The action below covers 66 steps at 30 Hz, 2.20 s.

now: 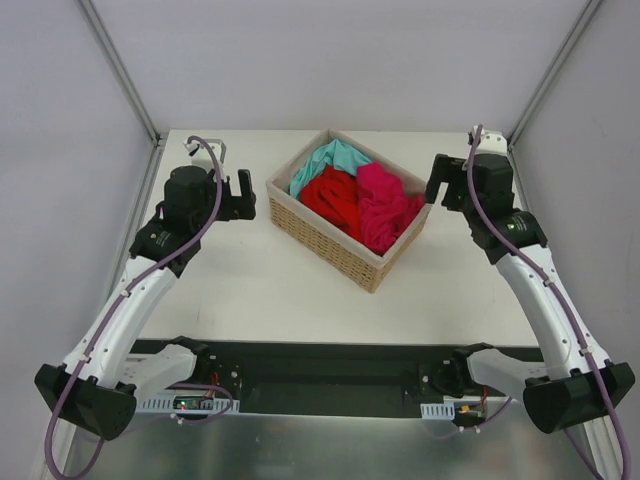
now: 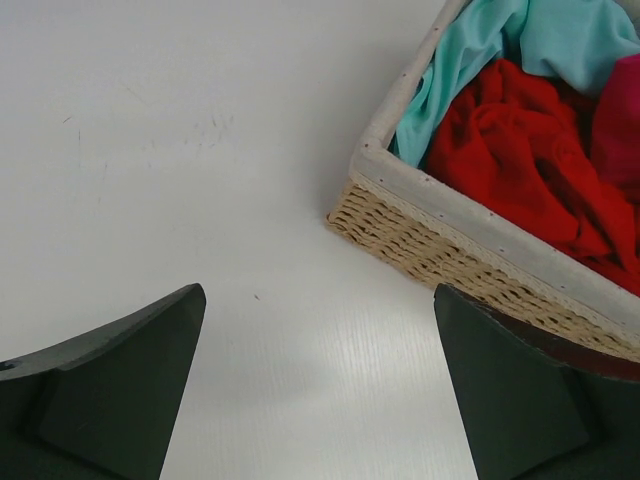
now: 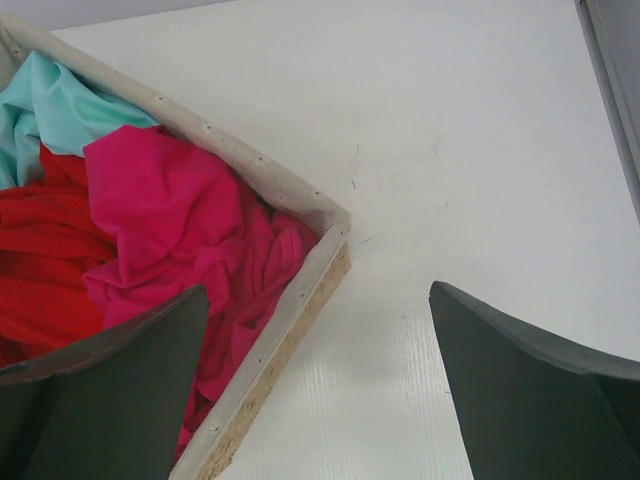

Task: Fold and stack the t-shirts

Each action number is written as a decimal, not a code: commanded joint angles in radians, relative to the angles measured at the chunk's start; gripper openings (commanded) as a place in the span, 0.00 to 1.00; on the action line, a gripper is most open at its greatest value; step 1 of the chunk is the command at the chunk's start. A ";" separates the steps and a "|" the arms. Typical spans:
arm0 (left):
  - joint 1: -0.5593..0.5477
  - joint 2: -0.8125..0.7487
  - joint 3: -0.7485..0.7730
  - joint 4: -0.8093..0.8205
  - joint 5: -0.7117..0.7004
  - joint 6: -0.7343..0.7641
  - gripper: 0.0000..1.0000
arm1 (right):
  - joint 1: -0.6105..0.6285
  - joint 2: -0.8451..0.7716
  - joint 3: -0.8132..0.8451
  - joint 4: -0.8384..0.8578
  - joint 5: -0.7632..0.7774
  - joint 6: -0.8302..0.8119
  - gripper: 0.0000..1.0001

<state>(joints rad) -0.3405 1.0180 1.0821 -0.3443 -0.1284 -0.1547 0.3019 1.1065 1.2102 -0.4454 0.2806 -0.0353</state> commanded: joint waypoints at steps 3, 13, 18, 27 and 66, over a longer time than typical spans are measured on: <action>-0.005 -0.038 0.044 0.007 0.039 0.030 0.99 | 0.003 0.009 0.026 -0.019 -0.024 0.020 0.97; -0.025 0.215 0.288 -0.085 -0.148 -0.029 0.99 | 0.005 -0.010 0.019 -0.050 -0.083 0.031 0.97; -0.025 0.277 0.360 -0.059 -0.028 -0.042 0.99 | 0.023 -0.069 0.017 -0.079 0.031 0.002 0.97; 0.043 0.238 0.208 0.235 0.275 0.044 0.99 | 0.026 -0.069 0.026 -0.104 0.072 0.008 0.97; 0.258 0.727 0.351 -0.157 -0.126 -0.242 0.00 | 0.043 -0.080 -0.037 -0.075 -0.133 0.072 0.97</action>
<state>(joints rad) -0.2440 1.8206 1.5425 -0.3187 0.0162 -0.2188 0.3344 1.0527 1.1793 -0.5377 0.1764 0.0185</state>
